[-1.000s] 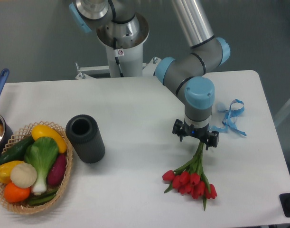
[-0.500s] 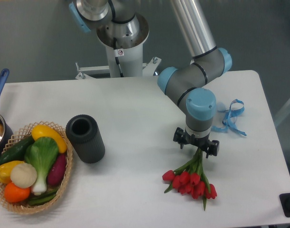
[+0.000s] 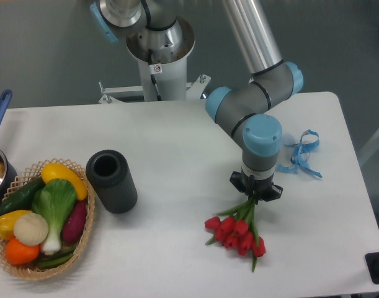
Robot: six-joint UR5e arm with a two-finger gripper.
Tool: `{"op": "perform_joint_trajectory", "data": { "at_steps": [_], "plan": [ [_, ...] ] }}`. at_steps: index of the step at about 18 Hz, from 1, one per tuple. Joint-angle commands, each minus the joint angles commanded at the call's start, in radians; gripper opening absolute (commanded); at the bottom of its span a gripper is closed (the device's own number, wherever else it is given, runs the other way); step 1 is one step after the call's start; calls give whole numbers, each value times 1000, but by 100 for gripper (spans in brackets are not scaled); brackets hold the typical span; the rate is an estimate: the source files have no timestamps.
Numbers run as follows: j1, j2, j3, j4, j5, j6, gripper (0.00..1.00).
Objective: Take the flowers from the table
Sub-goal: 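Close the gripper around the green tulip stems, then lift the red tulip bunch up off the table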
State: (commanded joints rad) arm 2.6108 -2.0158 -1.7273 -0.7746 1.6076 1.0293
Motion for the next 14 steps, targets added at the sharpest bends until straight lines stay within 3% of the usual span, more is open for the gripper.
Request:
{"op": "perform_joint_trajectory", "data": {
  "at_steps": [5, 9, 14],
  "plan": [
    [5, 64, 6, -38, 5, 0, 0],
    [41, 117, 52, -165, -5, -3, 0],
    [41, 150, 190, -326, -8, -2, 0]
  ]
}}
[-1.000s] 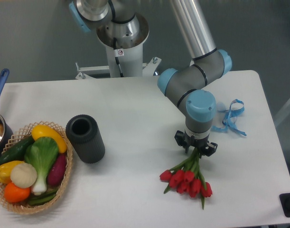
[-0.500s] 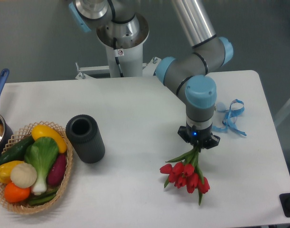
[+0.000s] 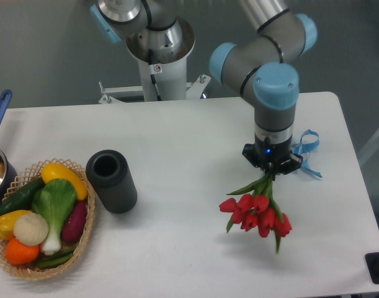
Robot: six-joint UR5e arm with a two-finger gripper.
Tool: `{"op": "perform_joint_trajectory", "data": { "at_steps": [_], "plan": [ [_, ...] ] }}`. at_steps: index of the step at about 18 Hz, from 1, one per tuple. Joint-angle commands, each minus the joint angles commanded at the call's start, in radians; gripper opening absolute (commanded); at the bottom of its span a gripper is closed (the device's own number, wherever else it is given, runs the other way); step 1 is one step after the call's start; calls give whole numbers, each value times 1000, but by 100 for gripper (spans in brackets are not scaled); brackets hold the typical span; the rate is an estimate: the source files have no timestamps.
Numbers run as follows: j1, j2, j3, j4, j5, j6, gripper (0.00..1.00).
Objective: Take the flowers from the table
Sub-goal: 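Lift the red tulip bunch up off the table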
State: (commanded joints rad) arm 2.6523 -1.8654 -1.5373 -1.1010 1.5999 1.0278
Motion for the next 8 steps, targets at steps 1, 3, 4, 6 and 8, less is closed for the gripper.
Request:
{"op": "perform_joint_trajectory", "data": {
  "at_steps": [1, 3, 4, 6, 8],
  "plan": [
    [0, 5, 26, -43, 2, 0, 0],
    [0, 5, 68, -129, 2, 0, 0],
    [2, 5, 84, -158, 3, 2, 0],
    [8, 5, 101, -181, 3, 2, 0],
    [11, 5, 101, -184, 3, 2, 0]
  ]
}}
